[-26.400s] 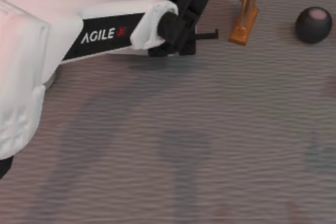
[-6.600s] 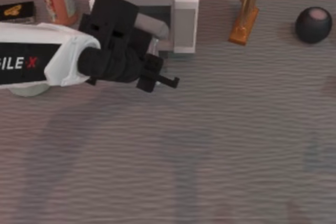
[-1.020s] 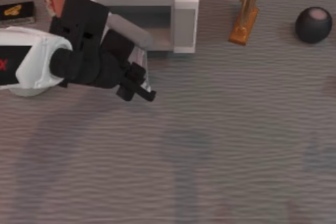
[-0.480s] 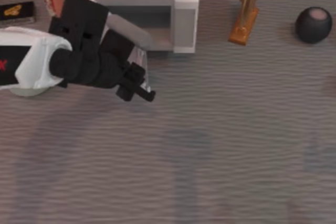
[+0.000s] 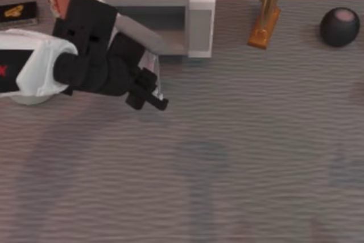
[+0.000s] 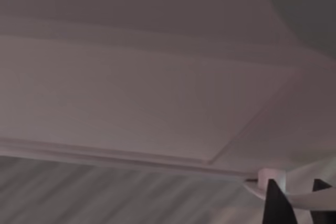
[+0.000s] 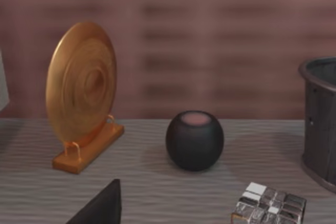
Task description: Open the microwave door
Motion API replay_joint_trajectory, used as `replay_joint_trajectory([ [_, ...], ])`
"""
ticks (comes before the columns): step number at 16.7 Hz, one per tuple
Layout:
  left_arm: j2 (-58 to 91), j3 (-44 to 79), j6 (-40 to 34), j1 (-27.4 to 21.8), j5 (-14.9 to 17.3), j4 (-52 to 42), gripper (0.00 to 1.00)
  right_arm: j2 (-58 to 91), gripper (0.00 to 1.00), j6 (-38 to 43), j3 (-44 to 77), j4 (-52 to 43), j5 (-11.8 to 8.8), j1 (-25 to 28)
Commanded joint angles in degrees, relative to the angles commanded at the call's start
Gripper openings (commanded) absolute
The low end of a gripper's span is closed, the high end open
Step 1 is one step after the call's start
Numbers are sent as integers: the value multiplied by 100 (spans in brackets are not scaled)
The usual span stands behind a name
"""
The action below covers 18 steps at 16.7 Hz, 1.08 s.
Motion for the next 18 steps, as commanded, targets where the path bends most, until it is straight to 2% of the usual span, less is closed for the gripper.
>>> replay_joint_trajectory([
  [8,-87,-77,489,242,311,-120,0,0,100,0,0,0,0,0],
  [18,-88,-78,493,244,313,-121,0,0,100,0,0,0,0,0],
])
